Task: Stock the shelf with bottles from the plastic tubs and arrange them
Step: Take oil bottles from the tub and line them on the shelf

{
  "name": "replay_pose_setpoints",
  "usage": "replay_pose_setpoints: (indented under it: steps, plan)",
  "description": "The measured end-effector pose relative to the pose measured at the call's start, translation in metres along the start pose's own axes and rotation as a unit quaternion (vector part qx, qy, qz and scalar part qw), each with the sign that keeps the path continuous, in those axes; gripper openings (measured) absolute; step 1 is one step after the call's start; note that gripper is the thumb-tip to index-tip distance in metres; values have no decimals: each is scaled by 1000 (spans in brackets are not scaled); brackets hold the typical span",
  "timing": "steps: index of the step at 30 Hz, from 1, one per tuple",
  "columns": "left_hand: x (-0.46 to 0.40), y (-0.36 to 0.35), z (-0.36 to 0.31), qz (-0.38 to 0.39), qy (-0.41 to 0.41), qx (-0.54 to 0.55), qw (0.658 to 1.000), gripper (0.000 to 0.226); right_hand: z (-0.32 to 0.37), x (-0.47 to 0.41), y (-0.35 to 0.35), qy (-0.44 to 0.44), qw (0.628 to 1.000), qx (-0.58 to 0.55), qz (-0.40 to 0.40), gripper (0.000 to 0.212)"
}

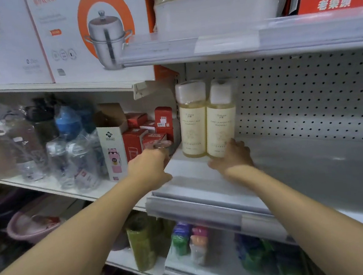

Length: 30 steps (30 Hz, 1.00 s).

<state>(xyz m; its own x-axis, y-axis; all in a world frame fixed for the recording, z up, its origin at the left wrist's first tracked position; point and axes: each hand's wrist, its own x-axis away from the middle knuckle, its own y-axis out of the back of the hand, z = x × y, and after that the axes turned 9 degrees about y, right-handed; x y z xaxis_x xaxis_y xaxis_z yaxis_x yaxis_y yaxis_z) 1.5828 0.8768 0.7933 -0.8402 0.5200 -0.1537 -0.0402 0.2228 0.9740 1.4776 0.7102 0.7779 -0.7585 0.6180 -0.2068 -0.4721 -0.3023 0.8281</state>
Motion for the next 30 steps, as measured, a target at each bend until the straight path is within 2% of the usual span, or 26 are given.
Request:
replay_pose_setpoints:
  steps: [4, 9, 17, 22, 30]
  plan:
    - [39, 8, 12, -10, 31, -13, 999, 32, 23, 38, 9, 94, 993, 48, 49, 73]
    - [79, 8, 39, -1, 66, -6, 998, 39, 53, 83, 5, 198, 976, 59, 74, 81]
    - [134, -15, 89, 58, 132, 8, 989, 37, 86, 135, -31, 286, 951, 47, 108, 74]
    - [163, -45, 124, 91, 147, 29, 985, 35, 91, 171, -74, 284, 947, 27, 150, 73]
    - [211, -127, 159, 191, 166, 63, 965, 39, 51, 231, -158, 197, 943, 46, 264, 70]
